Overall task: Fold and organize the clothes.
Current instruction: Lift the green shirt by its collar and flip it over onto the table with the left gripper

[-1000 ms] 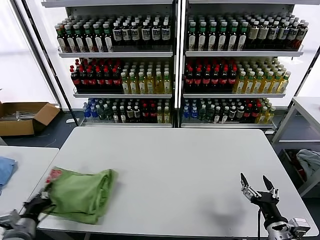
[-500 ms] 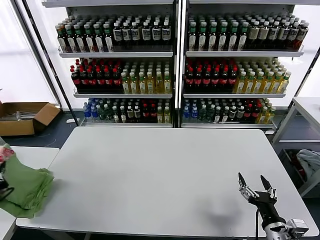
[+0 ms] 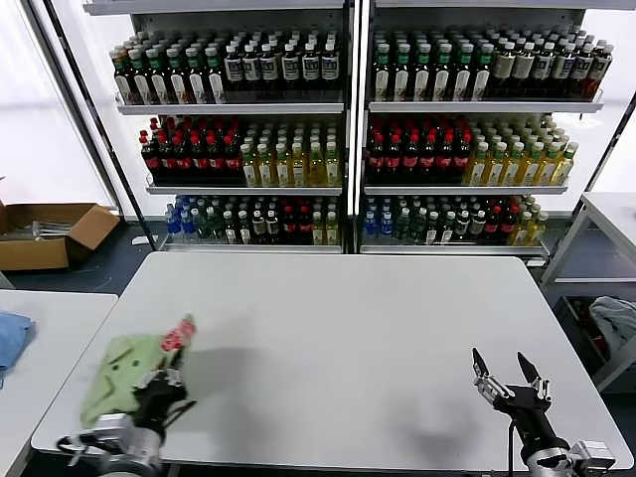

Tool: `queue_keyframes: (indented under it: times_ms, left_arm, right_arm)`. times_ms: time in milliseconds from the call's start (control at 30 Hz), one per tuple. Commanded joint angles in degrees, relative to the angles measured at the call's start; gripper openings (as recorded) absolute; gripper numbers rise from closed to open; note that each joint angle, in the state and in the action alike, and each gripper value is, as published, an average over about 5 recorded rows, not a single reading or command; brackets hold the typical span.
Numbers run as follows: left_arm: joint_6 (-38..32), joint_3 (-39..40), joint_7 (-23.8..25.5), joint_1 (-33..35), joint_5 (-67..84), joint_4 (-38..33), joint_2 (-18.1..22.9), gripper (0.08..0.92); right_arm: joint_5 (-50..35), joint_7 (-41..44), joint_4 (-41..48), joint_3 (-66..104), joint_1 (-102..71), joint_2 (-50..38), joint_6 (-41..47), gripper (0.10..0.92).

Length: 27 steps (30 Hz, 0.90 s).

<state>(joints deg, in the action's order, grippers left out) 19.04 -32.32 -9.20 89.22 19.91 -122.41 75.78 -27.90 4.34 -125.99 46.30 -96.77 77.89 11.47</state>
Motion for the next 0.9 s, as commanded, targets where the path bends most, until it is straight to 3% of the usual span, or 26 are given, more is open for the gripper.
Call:
queue_keyframes:
  times_ms: [33,267,467,733,900]
  left_arm:
    - [-0.23,24.20,-6.75,-9.77,1.45,7.14,4.64,0.120]
    - [-2.02,25.88,-6.03,-14.03,1.34,12.11,3.45,0.120]
    - [-2.25,22.89,-3.42,-13.37,1.29,8.96,3.12,0.151]
    - [-1.53,12.79,1.77,-8.99,1.89,-1.23,-1.35,0.376]
    - [-2.49,3.12,3.10,-6.45,1.80,-3.09,-5.81,0.515]
  right_arm:
    - [2.33,-0.34,-1.12,-4.10,0.07,-1.44,1.85,0.823]
    - [5.12,-1.22,-1.00,-8.99,3.05,-3.19,3.37,0.823]
    - [7.95,-2.28,1.78,-15.36,9.23,-4.37,4.72,0.823]
    - [11.88,-2.59,9.09,-29.37,19.61,-3.60,6.31,0.823]
    - [12.43,-2.91,15.86,-38.38,25.82,-1.71,9.81,0.823]
